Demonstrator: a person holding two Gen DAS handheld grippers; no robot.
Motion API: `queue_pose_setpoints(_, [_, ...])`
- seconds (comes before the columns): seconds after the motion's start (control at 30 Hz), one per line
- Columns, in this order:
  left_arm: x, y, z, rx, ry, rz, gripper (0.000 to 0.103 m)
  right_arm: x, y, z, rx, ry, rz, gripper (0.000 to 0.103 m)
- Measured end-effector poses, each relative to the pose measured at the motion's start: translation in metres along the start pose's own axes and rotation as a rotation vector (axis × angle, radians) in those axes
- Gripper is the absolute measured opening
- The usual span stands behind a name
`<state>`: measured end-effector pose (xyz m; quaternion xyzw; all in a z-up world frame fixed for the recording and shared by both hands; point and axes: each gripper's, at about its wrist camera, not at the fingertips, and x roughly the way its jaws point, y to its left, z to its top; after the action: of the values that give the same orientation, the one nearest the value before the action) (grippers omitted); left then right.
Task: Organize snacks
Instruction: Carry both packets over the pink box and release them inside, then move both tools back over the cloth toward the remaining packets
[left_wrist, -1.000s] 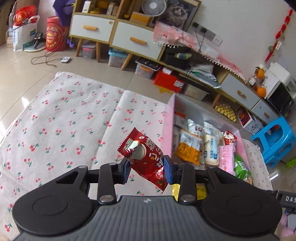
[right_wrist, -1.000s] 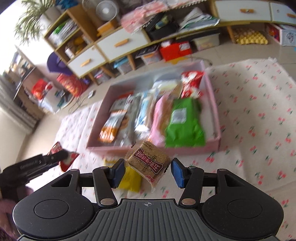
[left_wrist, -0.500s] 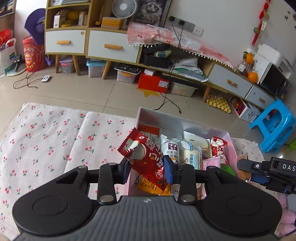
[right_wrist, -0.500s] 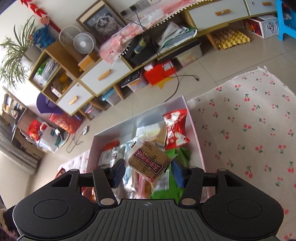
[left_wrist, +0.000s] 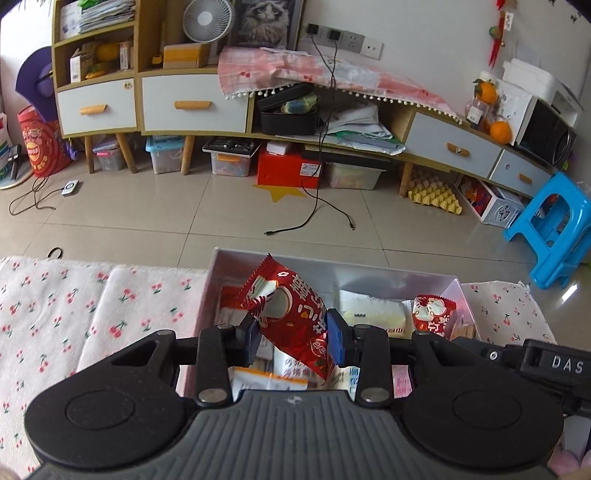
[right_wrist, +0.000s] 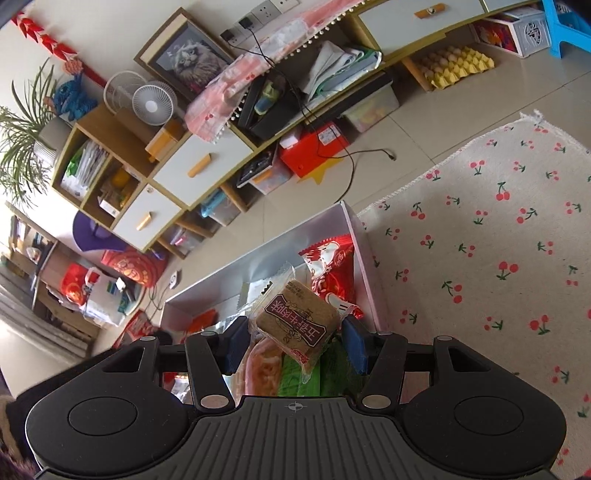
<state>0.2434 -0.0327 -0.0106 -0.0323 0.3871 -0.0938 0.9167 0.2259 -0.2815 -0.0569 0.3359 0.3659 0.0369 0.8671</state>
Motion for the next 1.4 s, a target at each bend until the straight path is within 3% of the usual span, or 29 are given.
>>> queue_pose_setpoints(0.23, [0.015,-0.005,0.006,0.033,-0.003,0.001,0.034,0.003,0.000,0.002,-0.015,-0.009,0.010,0.055])
queue_pose_setpoints(0.37, [0.019,-0.003,0.008,0.021,0.006,-0.040,0.035,0.003,0.001,0.002,-0.025,-0.016,0.011,0.057])
queue_pose_setpoints(0.43, [0.017,-0.003,0.008,0.020,-0.006,-0.044,0.052,0.002,0.002,0.002,-0.026,-0.016,0.011,0.067])
queue_pose_setpoints(0.47, [0.015,-0.004,0.007,0.024,-0.017,-0.036,0.056,0.000,0.002,0.003,-0.020,-0.018,0.011,0.079])
queue_pose_setpoints(0.83, [-0.027,-0.003,-0.007,0.105,-0.037,0.009,0.089,-0.031,0.023,-0.001,-0.084,-0.029,0.008,0.083])
queue_pose_setpoints(1.13, [-0.070,0.000,-0.030,0.106,-0.024,0.026,0.097,-0.073,0.051,-0.024,-0.163,-0.018,-0.006,0.087])
queue_pose_setpoints(1.4, [-0.103,0.003,-0.057,0.102,0.038,0.032,0.099,-0.107,0.069,-0.060,-0.250,0.029,-0.018,0.088])
